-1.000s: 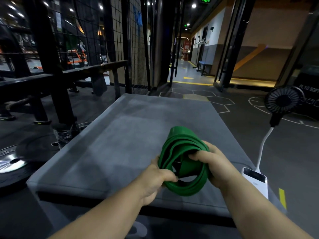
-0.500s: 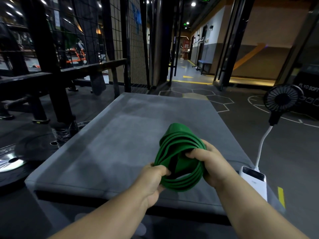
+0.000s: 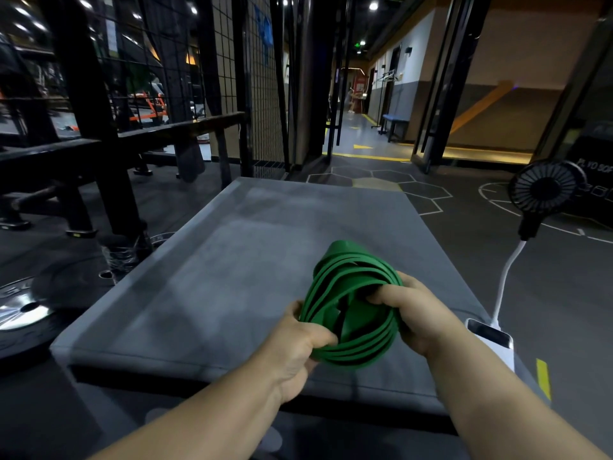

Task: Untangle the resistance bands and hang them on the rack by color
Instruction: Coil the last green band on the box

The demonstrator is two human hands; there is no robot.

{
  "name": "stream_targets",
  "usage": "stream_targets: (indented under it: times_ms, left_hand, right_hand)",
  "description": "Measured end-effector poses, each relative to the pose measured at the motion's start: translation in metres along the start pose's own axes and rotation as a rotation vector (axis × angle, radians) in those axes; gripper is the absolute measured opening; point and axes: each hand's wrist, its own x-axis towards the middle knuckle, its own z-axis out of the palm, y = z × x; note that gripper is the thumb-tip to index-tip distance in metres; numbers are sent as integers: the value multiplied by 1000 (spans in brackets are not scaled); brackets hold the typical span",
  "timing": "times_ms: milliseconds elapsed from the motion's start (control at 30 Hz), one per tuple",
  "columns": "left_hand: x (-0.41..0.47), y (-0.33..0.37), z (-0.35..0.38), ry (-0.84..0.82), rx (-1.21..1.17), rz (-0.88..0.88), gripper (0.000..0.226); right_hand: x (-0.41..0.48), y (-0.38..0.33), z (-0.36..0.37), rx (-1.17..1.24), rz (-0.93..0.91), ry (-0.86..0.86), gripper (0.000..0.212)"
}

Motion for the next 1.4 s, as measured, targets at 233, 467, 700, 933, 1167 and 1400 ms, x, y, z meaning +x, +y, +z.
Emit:
stream_targets:
  times_ms: [233, 467, 700, 933, 1167, 1400]
  left_hand:
    - [2, 12, -2, -117, -217, -3, 57]
    - [3, 9, -13, -268, -81, 2, 51]
    - [13, 9, -13, -13, 306, 88, 57]
    - [10, 19, -17, 29, 270, -24, 66]
    - [10, 16, -17, 74, 180, -1, 32]
    - [6, 13, -12, 13, 54, 3, 20]
  right_hand:
    - [1, 1, -1, 45, -45, -197, 71]
    - [1, 2, 1, 54, -61, -31, 51]
    - [2, 8, 4, 3, -26, 45, 59]
    - [2, 12, 8, -11, -23, 57, 61]
    - [3, 10, 7, -73, -28, 30, 61]
    - [3, 8, 4, -70, -19, 16, 62]
